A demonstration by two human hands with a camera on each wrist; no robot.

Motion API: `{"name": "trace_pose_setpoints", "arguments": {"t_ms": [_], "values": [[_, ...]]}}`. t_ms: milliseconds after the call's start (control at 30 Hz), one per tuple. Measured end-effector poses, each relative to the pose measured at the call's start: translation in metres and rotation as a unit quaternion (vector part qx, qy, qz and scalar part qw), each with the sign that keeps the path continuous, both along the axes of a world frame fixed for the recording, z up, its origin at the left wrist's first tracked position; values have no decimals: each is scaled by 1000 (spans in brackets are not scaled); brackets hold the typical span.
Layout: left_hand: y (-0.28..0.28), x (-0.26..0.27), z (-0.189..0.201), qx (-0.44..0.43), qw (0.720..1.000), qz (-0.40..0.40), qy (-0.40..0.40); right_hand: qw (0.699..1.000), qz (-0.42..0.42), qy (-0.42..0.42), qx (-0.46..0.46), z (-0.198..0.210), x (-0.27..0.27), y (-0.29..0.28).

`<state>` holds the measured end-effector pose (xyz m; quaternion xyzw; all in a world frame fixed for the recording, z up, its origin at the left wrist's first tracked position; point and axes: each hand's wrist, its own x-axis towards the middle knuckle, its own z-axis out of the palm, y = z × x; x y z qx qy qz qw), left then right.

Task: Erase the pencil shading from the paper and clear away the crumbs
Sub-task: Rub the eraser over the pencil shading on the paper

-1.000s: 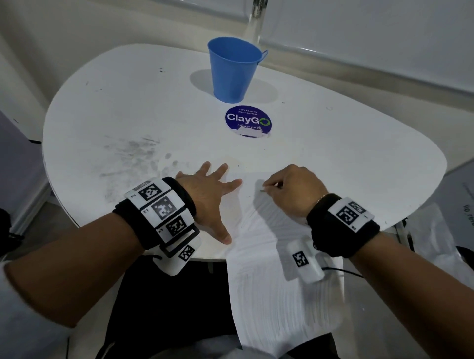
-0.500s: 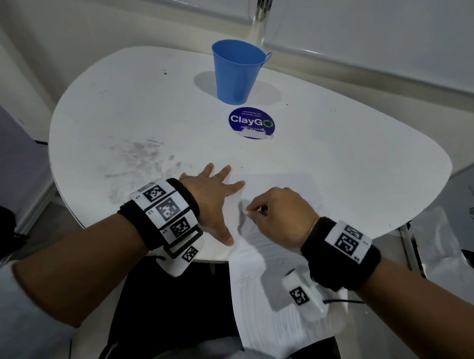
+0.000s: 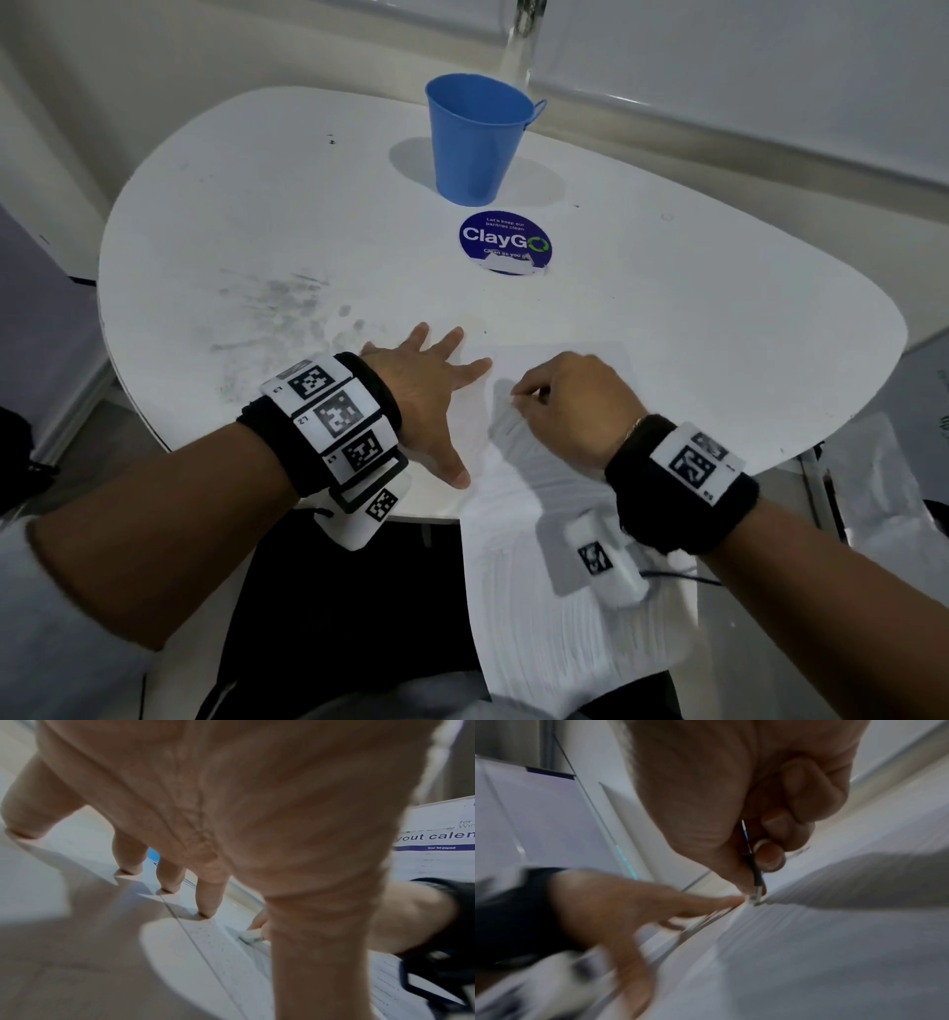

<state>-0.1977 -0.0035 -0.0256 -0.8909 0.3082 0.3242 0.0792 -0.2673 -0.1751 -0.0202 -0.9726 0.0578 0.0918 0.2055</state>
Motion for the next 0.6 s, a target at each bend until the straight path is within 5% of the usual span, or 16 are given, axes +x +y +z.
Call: {"name": "trace_pose_setpoints", "arguments": {"t_ms": [100,267,400,600], "values": [[0,0,0,-1,1000,-1,-2,997,67,35,16,0,-17,15],[0,0,0,-3,1000,2,1,1000,-25,-11,11,-1,1,-5],[1,0,0,-6,1000,-2,-5,996,78,31,22,-1,-24,20],[0,0,0,-5,1000,0,-2,1000,27,-1,13,0,-11,9]]}}
